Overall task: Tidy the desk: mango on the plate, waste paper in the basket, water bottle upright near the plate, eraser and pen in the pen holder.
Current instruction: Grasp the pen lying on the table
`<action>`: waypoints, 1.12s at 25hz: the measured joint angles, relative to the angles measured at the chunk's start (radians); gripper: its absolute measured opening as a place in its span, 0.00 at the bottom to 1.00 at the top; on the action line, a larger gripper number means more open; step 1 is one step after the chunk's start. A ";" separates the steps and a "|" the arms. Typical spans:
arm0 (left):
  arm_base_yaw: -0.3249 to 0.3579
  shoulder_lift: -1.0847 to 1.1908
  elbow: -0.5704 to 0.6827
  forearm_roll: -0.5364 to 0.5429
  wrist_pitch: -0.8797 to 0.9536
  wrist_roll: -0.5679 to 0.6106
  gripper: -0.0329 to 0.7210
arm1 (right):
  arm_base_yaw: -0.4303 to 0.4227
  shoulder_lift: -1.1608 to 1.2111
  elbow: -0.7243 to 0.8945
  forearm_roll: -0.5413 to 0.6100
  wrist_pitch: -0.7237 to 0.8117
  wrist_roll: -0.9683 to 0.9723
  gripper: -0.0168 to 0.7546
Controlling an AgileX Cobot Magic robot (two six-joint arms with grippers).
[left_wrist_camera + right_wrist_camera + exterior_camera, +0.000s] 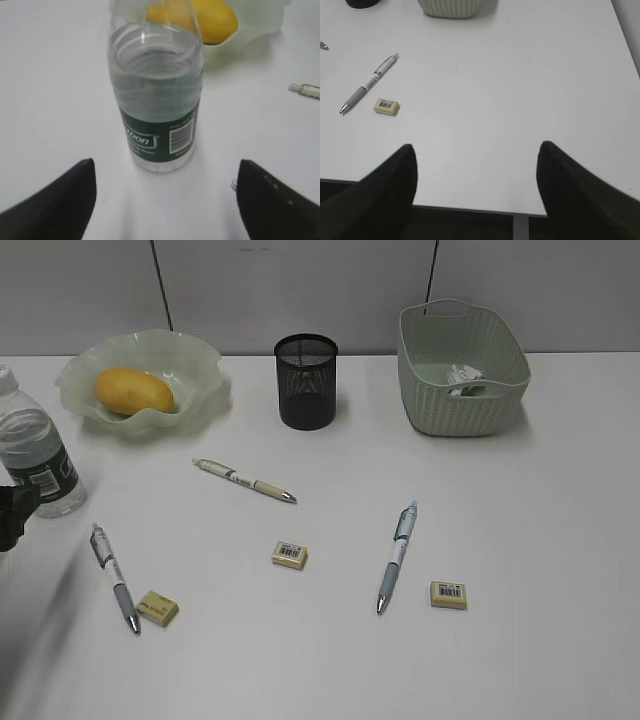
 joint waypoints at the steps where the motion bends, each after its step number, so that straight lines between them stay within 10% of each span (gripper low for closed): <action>1: 0.000 -0.012 0.000 0.000 0.024 0.001 0.94 | 0.000 0.000 0.000 0.000 0.000 0.000 0.78; 9: 0.000 -0.174 -0.065 -0.001 0.503 0.001 0.93 | 0.000 -0.001 0.000 0.000 0.000 0.000 0.78; 23: 0.000 -0.291 -0.569 -0.146 1.748 0.046 0.73 | 0.000 -0.002 0.000 0.000 0.000 0.001 0.78; 28: 0.000 -0.350 -0.592 -0.163 1.887 0.046 0.72 | 0.000 -0.002 0.000 0.000 0.000 0.001 0.78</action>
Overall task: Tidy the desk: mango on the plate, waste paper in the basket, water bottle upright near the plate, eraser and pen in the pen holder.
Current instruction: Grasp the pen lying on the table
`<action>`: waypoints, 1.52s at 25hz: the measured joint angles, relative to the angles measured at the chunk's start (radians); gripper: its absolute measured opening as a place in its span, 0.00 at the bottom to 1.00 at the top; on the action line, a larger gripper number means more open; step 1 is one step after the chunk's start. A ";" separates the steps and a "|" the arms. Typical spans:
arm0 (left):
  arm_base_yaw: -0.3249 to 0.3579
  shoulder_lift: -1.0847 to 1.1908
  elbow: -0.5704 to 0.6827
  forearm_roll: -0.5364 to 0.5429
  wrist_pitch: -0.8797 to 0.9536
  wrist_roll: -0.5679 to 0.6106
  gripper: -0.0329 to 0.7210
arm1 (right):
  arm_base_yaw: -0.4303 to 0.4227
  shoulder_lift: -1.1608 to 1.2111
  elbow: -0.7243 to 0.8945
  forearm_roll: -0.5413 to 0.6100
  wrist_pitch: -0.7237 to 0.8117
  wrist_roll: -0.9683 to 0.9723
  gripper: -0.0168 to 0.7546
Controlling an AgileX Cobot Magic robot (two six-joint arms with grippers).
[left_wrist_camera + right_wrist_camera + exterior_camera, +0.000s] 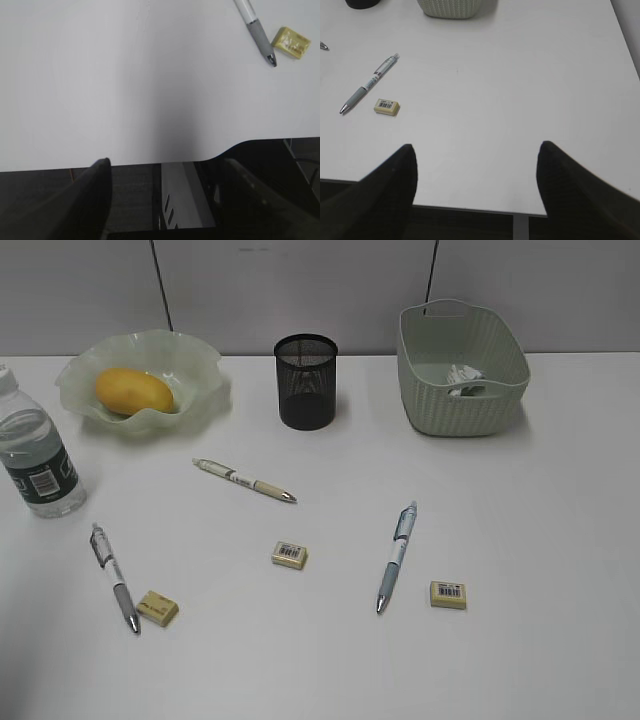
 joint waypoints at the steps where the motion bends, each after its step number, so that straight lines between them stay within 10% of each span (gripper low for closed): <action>1: 0.000 -0.029 -0.002 -0.003 0.005 0.000 0.72 | 0.000 0.000 0.000 0.000 0.000 0.000 0.78; 20: -0.001 -0.765 0.119 -0.044 0.015 -0.009 0.75 | 0.000 0.000 0.000 0.005 -0.003 0.000 0.78; 38: -0.001 -0.844 0.316 -0.032 -0.112 0.139 0.75 | 0.000 0.000 0.009 0.005 -0.009 0.000 0.78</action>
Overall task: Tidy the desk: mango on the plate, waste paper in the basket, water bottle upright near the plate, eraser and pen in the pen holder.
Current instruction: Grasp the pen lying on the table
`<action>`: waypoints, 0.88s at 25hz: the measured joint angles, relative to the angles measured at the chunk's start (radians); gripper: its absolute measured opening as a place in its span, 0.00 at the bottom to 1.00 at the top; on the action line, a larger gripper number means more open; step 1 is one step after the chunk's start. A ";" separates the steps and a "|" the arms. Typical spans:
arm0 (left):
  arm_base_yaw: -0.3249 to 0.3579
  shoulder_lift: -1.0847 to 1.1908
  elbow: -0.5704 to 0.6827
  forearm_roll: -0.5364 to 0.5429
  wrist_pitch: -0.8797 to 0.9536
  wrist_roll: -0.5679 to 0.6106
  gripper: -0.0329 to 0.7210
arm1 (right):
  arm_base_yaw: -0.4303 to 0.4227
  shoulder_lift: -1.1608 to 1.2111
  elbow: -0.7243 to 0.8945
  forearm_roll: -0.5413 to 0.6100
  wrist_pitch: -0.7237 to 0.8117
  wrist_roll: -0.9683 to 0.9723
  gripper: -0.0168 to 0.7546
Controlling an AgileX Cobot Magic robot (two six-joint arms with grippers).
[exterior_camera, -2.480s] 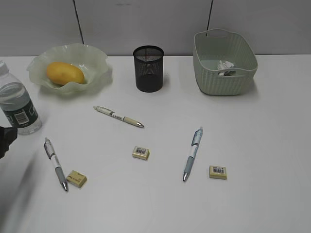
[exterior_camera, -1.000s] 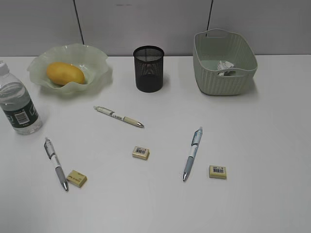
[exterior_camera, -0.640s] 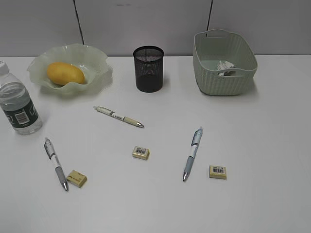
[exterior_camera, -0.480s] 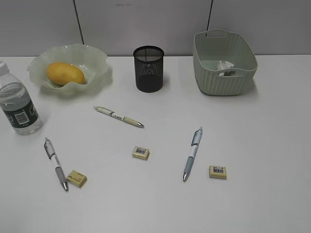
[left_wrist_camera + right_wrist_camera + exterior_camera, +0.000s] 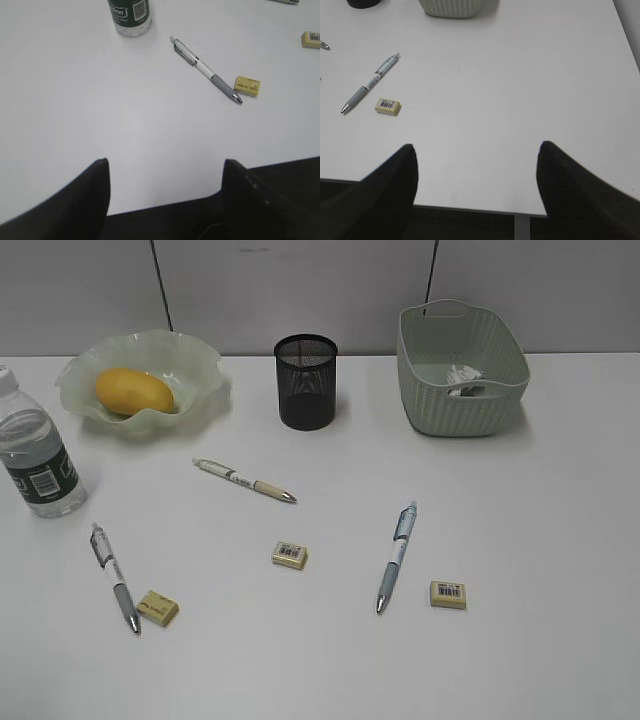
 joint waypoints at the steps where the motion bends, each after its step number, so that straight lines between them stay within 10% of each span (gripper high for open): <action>1: 0.000 0.000 0.001 -0.002 -0.005 0.003 0.75 | 0.000 0.000 0.000 0.000 0.000 0.000 0.78; 22: 0.000 -0.293 0.008 -0.034 -0.015 0.009 0.75 | 0.000 0.000 0.000 0.000 0.000 0.000 0.78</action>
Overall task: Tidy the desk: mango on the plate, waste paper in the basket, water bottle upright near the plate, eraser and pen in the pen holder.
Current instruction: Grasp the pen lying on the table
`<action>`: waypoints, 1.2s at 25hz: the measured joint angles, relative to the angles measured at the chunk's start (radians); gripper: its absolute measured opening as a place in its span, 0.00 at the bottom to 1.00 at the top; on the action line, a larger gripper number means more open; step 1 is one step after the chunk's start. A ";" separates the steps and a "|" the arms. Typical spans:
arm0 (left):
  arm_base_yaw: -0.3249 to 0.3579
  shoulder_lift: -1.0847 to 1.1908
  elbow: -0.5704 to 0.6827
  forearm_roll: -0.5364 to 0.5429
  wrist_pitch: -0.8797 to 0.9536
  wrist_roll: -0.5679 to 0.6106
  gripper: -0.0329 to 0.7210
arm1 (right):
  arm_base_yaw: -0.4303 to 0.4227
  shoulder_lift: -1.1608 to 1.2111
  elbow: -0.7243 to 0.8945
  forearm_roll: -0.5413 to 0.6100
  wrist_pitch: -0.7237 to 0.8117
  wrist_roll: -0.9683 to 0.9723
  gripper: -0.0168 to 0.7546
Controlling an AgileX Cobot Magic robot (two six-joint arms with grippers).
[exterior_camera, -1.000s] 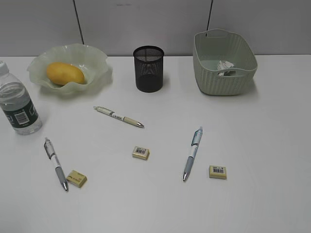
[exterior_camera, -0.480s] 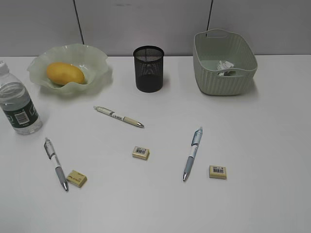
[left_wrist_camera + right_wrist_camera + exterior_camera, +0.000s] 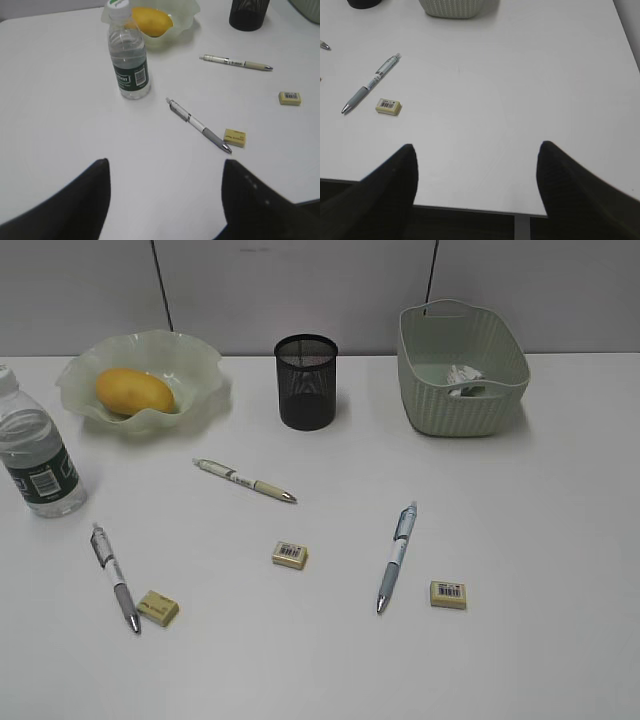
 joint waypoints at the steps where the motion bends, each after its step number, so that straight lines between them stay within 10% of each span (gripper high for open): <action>1: 0.000 -0.014 0.000 0.000 0.000 0.000 0.75 | 0.000 0.000 0.000 0.000 -0.001 0.000 0.78; 16: 0.000 -0.055 0.000 -0.007 -0.001 0.000 0.72 | 0.000 0.528 -0.178 -0.045 -0.186 -0.001 0.78; 30: 0.000 -0.055 0.000 -0.011 -0.002 0.000 0.70 | 0.024 1.231 -0.539 0.127 -0.060 0.039 0.66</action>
